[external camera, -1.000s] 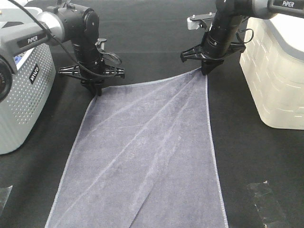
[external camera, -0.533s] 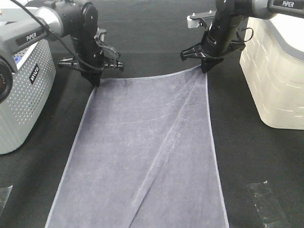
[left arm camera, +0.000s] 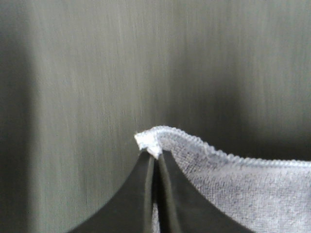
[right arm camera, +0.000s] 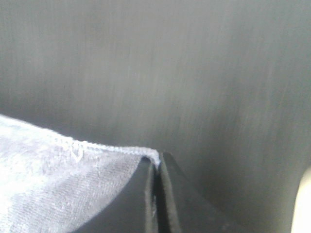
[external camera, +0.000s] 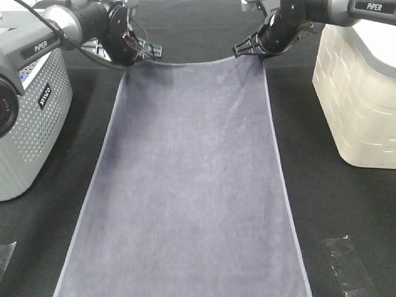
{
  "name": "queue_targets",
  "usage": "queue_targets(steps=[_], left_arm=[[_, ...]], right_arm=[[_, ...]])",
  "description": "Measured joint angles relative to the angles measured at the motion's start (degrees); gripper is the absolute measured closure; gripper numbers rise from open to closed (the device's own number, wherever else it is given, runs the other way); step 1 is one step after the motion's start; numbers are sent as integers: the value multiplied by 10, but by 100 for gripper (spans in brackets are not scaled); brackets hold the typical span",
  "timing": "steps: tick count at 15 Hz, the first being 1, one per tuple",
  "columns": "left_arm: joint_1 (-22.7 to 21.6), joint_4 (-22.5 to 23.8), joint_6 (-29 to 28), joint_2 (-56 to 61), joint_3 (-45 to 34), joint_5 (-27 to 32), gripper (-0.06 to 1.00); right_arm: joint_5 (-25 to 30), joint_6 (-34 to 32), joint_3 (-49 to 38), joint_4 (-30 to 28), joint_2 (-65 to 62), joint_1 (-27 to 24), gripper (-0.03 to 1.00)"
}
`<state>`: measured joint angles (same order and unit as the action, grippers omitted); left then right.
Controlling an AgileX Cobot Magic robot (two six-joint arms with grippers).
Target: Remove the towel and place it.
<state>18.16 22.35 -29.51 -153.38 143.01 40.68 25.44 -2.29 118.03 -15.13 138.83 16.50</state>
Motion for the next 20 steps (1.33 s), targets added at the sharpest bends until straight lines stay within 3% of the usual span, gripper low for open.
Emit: queue_targets(steps=[2, 9, 10, 13, 17, 19, 20], left_arm=[[-9, 23, -14, -3, 0, -62, 94], [-45, 29, -32, -54, 0, -262, 94], [-45, 29, -32, -54, 0, -262, 94], [-45, 37, -32, -94, 0, -381, 94], [-45, 38, -32, -109, 0, -391, 94], [-45, 40, -32, -109, 0, -383, 91], [-45, 41, -32, -109, 0, -374, 85]], right_arm=[[-49, 0, 1, -19, 18, -2, 97], [-217, 0, 1, -21, 68, -25, 97], [-217, 0, 1, -21, 68, -25, 97], [-297, 0, 1, -21, 100, -37, 97], [-347, 0, 1, -18, 123, -40, 93], [-352, 0, 1, -11, 123, -40, 80], [-352, 0, 1, -9, 123, -40, 70]])
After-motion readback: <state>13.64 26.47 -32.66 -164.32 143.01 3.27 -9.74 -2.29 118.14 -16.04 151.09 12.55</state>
